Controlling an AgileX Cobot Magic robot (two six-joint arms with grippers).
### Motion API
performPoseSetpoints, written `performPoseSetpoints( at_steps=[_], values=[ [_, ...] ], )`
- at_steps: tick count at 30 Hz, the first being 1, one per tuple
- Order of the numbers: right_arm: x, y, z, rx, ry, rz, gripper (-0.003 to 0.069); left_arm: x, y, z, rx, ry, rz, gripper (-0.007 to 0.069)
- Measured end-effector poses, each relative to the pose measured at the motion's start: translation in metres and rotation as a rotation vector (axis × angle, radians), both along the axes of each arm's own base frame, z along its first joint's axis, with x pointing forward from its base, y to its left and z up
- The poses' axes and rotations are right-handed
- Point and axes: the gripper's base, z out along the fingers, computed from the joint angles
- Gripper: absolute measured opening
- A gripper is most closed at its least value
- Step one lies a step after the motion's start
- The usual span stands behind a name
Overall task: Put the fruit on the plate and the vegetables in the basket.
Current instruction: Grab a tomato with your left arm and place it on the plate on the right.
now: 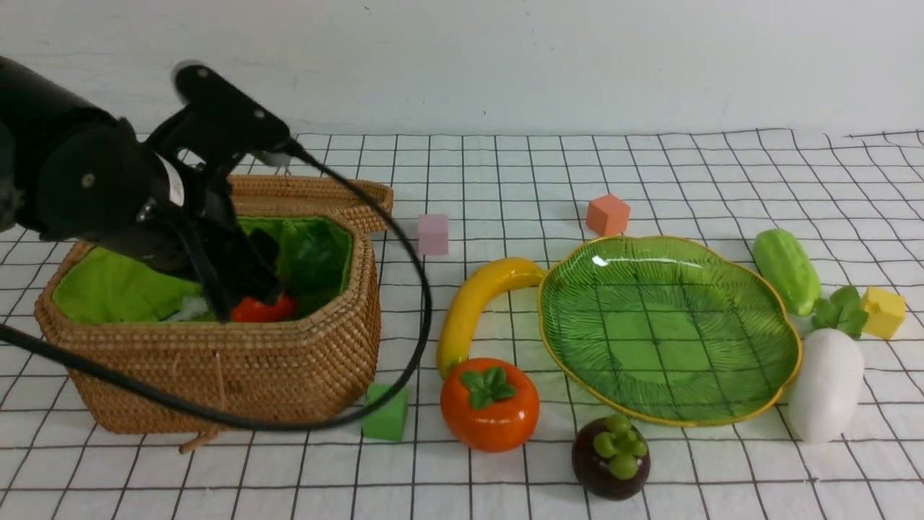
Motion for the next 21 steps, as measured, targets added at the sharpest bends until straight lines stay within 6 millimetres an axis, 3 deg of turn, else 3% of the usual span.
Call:
performPoseSetpoints(
  at_steps=[2,4,5,6,8,9,10,12,15,21],
  values=[
    [0.001,-0.001,-0.001,0.002,0.023,-0.025,0.0132,-0.011,-0.008,0.006,-0.132,0.048,0.046,0.0269],
    [0.002,-0.003,-0.004,0.000,0.061,-0.048,0.0134,-0.027,-0.030,0.009,-0.167,0.094,-0.047,0.0078],
    [0.002,-0.003,-0.004,-0.001,0.065,-0.050,0.0134,-0.029,-0.032,0.009,-0.170,0.100,-0.056,0.0064],
    [0.001,-0.004,-0.008,-0.015,0.114,-0.065,0.0136,-0.043,-0.055,0.010,-0.137,0.126,-0.191,-0.0005],
    [0.000,-0.006,-0.012,-0.032,0.166,-0.083,0.0139,-0.060,-0.083,0.008,-0.103,0.161,-0.327,-0.0013],
    [0.000,-0.006,-0.012,-0.034,0.171,-0.085,0.0140,-0.061,-0.086,0.006,-0.097,0.166,-0.340,-0.0013],
    [0.000,-0.007,-0.015,-0.051,0.210,-0.101,0.0141,-0.068,-0.105,0.003,-0.075,0.178,-0.410,-0.0012],
    [0.000,-0.009,-0.018,-0.068,0.243,-0.120,0.0141,-0.071,-0.121,-0.001,-0.040,0.176,-0.465,-0.0001],
    [0.001,-0.012,-0.020,-0.074,0.265,-0.167,0.0141,-0.066,-0.150,-0.020,0.085,0.146,-0.556,0.0122],
    [0.002,-0.013,-0.020,-0.072,0.272,-0.182,0.0141,-0.048,-0.180,-0.069,0.277,0.103,-0.655,0.0473]
  ],
)
